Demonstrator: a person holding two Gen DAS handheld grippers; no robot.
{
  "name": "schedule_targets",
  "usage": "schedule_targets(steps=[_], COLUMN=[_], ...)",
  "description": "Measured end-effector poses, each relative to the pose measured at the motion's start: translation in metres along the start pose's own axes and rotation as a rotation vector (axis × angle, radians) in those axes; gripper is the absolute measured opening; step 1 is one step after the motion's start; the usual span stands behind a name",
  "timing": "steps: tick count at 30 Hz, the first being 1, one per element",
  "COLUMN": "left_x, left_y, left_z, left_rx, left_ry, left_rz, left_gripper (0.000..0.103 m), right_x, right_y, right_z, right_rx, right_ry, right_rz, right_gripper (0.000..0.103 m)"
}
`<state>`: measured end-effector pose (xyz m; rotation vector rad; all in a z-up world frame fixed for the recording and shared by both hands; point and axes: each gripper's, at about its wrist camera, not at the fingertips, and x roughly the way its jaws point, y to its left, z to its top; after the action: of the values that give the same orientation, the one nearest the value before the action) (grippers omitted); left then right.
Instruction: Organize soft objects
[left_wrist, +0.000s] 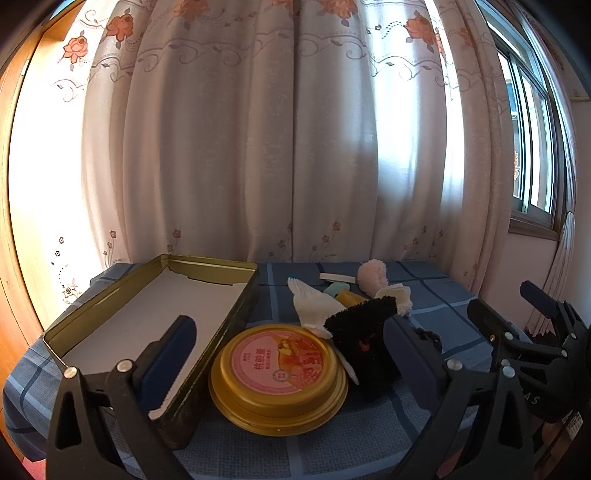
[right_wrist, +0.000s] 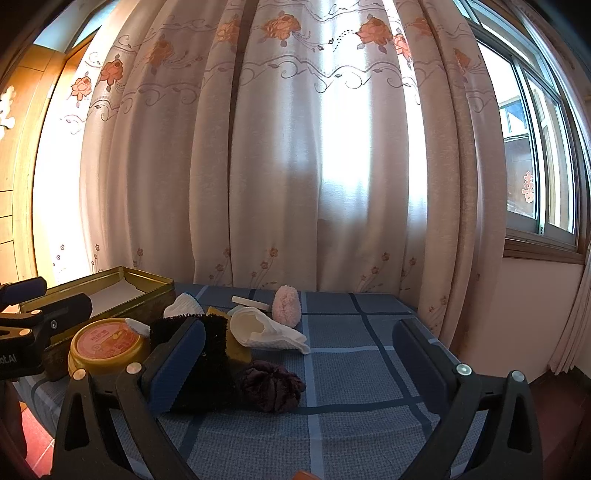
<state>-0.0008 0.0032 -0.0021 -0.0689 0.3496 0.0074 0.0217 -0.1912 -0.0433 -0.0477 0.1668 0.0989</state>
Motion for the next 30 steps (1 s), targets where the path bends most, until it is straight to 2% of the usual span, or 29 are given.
schedule_targets(steps=[30], left_x=[0.002], left_y=[0.013], left_z=[0.000], left_rx=[-0.001], left_ry=[-0.001], left_rz=[0.003], left_gripper=[0.103], right_x=[0.000], right_y=[0.003], right_z=[-0.002], right_rx=[-0.003], right_ry=[0.001], right_rz=[0.001], right_gripper=[0.102])
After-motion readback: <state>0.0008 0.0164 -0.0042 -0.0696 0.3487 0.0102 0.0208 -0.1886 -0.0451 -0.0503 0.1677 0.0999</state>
